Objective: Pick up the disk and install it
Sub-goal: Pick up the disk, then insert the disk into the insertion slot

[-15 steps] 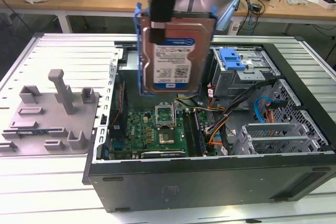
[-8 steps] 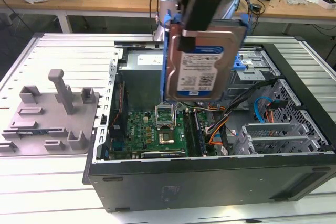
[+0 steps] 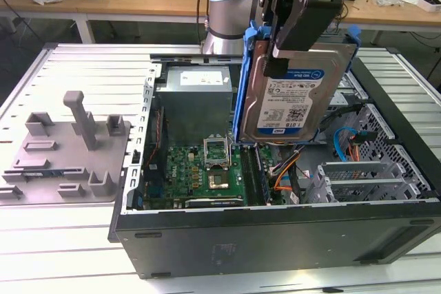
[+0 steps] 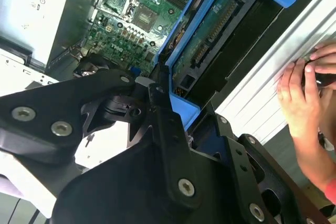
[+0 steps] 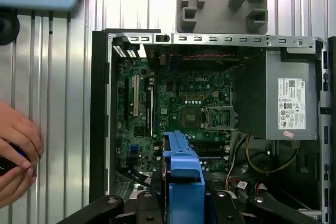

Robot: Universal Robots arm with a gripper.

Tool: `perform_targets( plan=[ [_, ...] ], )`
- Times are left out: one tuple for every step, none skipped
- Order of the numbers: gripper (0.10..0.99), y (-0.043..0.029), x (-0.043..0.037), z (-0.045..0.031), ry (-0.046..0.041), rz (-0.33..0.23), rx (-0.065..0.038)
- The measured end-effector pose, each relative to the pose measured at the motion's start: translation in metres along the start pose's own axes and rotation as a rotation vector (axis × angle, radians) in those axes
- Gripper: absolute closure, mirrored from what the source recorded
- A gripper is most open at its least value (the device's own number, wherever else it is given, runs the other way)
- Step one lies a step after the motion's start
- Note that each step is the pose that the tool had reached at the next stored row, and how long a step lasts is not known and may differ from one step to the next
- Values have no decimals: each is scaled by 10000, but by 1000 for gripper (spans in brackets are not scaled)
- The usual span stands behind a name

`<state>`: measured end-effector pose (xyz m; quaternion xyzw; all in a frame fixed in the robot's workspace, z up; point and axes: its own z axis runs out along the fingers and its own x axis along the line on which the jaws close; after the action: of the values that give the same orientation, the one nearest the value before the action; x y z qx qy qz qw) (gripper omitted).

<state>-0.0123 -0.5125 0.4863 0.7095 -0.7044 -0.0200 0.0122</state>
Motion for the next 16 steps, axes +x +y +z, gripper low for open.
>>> perform_targets(
  plan=[
    [718, 0, 2, 0, 0, 0, 0],
    [718, 0, 3, 0, 0, -1, 0],
    [718, 0, 3, 0, 1, -1, 0],
    [718, 0, 4, 0, 0, 0, 0],
    [718, 0, 4, 0, 1, 0, 0],
    [718, 0, 5, 0, 1, 0, 0],
    [718, 0, 5, 0, 0, 0, 0],
    [718, 0, 7, 0, 0, 0, 0],
    [718, 0, 9, 0, 0, -1, 0],
    [718, 0, 9, 0, 0, 0, 0],
    [718, 0, 9, 0, 0, 0, 0],
    [718, 0, 9, -1, 1, 0, 0],
    [718, 0, 10, 0, 0, -1, 0],
    [718, 0, 10, 0, 0, 0, 0],
    [718, 0, 10, 0, 0, -1, 0],
    [718, 0, 11, 0, 0, -1, 0]
  ],
)
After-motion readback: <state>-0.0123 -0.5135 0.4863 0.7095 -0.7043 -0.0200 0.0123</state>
